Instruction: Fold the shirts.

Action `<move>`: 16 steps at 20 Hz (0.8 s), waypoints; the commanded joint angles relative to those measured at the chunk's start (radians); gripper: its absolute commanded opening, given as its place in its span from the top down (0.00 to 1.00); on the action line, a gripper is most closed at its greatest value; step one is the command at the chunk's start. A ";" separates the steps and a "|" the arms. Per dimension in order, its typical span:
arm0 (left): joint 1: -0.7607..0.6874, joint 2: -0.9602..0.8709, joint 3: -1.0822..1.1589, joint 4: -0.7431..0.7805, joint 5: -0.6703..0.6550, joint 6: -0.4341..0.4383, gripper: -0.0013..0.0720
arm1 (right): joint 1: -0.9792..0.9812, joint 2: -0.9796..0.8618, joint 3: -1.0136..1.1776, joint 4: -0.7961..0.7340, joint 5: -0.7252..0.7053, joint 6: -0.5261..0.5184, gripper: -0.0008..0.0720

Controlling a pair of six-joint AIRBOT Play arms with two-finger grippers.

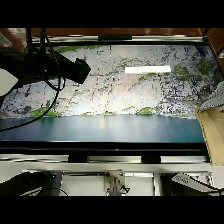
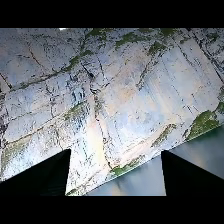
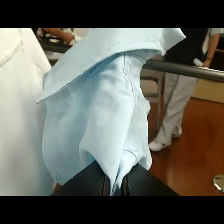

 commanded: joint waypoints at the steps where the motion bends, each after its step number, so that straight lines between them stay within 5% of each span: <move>1: -0.019 0.000 0.000 -0.022 -0.020 0.000 0.07 | 0.064 -0.038 0.000 0.033 -0.015 -0.049 0.89; 7: -0.032 -0.002 0.000 -0.028 -0.019 -0.034 0.14 | 0.231 -0.101 0.000 0.030 -0.280 -0.049 0.89; 12: -0.033 -0.017 0.000 -0.030 -0.020 -0.034 0.14 | 0.304 -0.126 0.000 0.015 -0.330 -0.049 0.88; 14: -0.033 -0.018 0.000 -0.035 -0.020 -0.034 0.14 | 0.303 -0.117 0.000 -0.050 -0.345 -0.048 0.78; 16: -0.032 -0.018 0.000 -0.035 -0.019 -0.034 0.14 | 0.293 -0.103 0.000 -0.069 -0.347 -0.034 0.41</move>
